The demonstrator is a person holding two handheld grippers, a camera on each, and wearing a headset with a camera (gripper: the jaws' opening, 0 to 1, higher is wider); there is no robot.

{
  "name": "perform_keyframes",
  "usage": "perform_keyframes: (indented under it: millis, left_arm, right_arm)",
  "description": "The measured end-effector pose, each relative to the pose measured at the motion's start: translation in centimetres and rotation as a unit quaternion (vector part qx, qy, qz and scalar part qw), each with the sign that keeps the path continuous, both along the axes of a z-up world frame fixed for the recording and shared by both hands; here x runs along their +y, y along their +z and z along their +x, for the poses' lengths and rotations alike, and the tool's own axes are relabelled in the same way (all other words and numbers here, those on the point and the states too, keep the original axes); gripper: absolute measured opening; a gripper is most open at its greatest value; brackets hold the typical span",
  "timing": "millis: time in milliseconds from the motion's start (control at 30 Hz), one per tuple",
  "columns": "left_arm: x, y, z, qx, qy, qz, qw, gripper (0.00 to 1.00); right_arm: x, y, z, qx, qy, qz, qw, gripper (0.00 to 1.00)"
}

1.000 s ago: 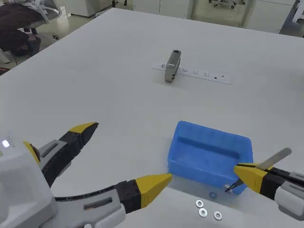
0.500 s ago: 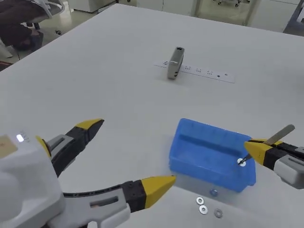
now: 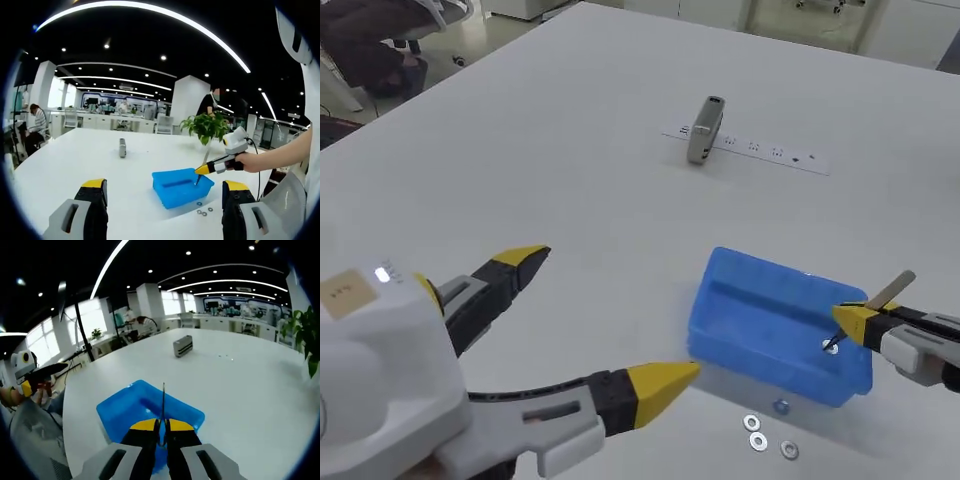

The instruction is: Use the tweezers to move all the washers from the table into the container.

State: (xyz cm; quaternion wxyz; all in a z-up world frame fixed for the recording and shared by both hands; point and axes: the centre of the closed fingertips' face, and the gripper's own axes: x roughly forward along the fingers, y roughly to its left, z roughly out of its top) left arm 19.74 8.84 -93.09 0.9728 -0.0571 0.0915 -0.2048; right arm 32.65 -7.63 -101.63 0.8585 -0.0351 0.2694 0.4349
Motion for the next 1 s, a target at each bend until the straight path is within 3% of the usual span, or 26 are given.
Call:
perform_keyframes:
  millis: [233, 400, 667, 1000]
  left_arm:
    - [0.0, -0.1, 0.0, 0.004, 0.000, 0.001, 1.0000, 0.97]
    - [-0.1, -0.1, 0.0, 0.004, -0.002, 0.001, 1.0000, 0.97]
    - [-0.2, -0.1, -0.1, 0.006, -0.003, -0.002, 1.0000, 0.97]
    - [-0.5, -0.3, -0.1, 0.009, -0.009, -0.004, 0.9999, 0.97]
  right_arm:
    - [0.4, -0.6, -0.2, -0.005, 0.010, -0.011, 0.9999, 0.03]
    - [0.2, -1.3, -0.2, -0.016, 0.022, -0.040, 0.9989, 0.03]
    - [0.3, -1.2, -0.2, -0.028, 0.030, -0.045, 0.9981, 0.03]
    - [0.9, 1.7, -0.9, -0.049, 0.029, 0.000, 0.9984, 0.03]
